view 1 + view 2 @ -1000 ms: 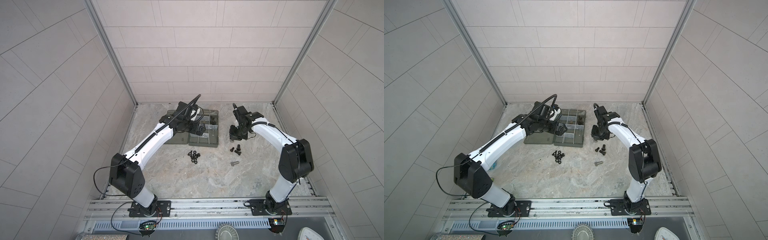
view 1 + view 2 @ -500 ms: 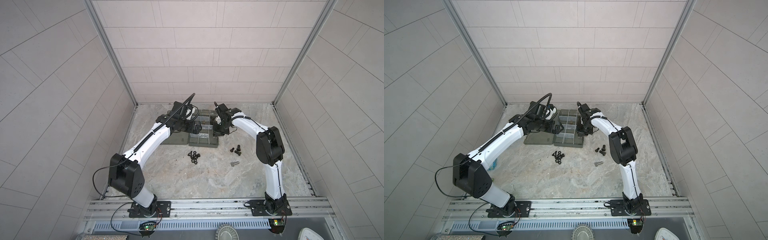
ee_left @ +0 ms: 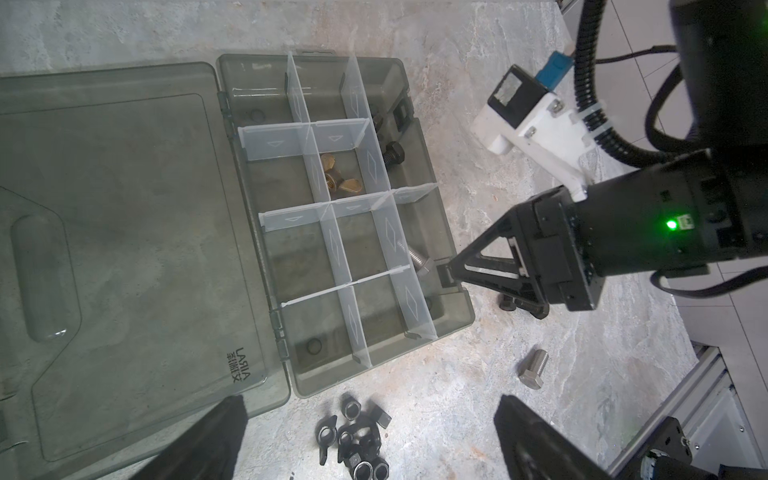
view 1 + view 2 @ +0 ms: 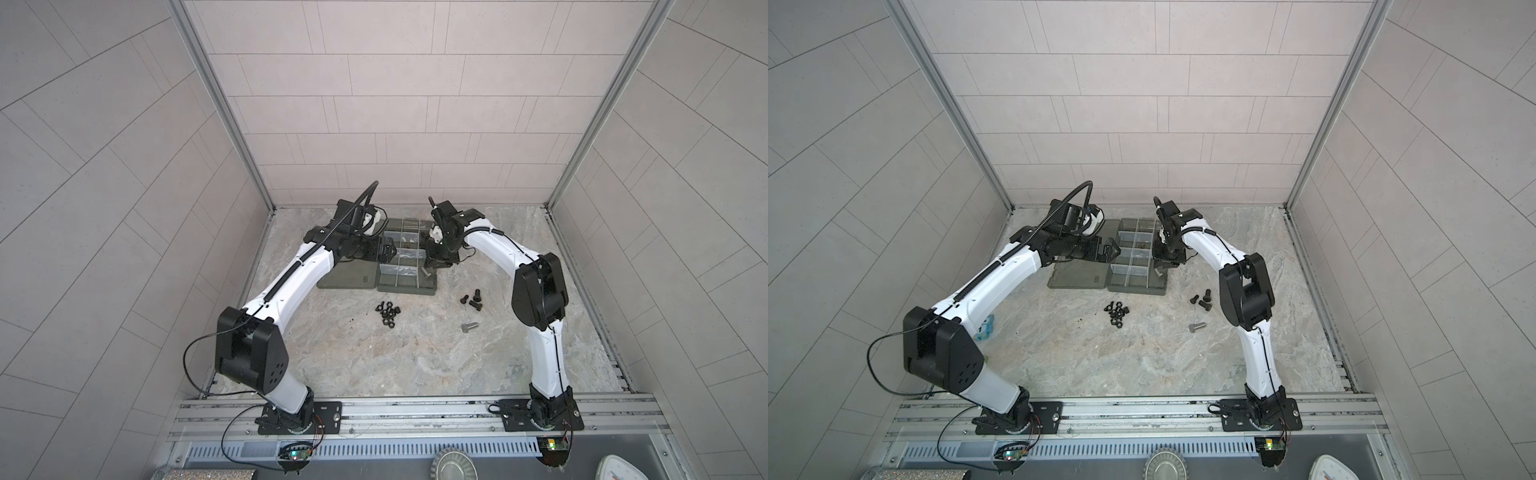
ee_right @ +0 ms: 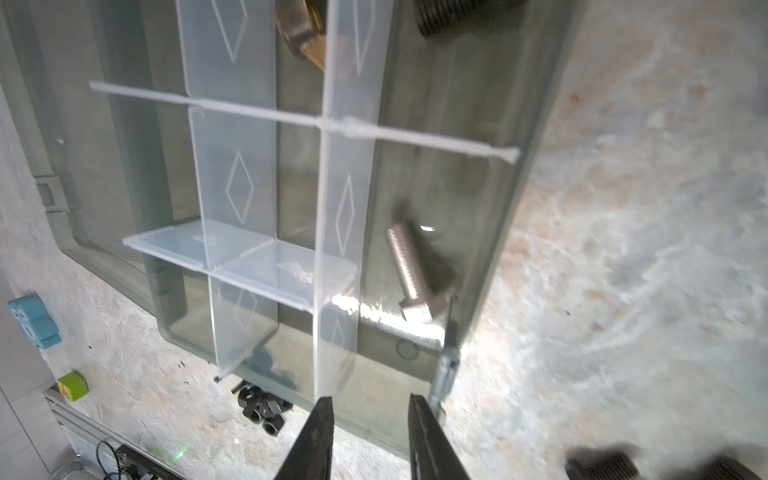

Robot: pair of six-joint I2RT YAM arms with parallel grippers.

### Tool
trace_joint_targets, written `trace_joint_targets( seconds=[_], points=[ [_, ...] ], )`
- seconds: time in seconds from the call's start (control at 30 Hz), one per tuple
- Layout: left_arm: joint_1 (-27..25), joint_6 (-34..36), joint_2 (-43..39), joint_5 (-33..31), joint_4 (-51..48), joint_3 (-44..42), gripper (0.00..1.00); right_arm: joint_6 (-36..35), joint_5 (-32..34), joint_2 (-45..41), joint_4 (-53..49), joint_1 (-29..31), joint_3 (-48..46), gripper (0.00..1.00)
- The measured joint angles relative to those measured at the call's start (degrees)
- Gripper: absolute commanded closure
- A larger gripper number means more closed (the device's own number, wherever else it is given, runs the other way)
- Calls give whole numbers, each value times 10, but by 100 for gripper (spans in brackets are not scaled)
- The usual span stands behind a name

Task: Sort the screws and nuts into containers
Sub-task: 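Return the right gripper to the second steel bolt and close on it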

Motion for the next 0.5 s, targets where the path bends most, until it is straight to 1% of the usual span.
trace_joint_targets(
  seconds=[0.07, 0.13, 0.2, 0.3, 0.4, 0.5],
  points=[
    [0, -6, 0, 4, 3, -1, 0, 8, 16, -50, -11, -3, -56, 54],
    [-2, -12, -1, 5, 12, -8, 0, 21, 36, -103, -16, -9, -110, 49],
    [-7, -17, -2, 3, 17, -19, 0, 33, 46, -157, -16, -21, -169, 48],
    [-19, -20, -6, -4, 14, -28, 0, 55, 49, -215, -9, -50, -243, 48],
    [-40, -21, -21, -19, 10, -36, 0, 85, 43, -245, 11, -73, -312, 49],
    [-64, -24, -61, -34, 6, -66, 0, 120, 38, -270, 36, -70, -382, 49]
  ],
)
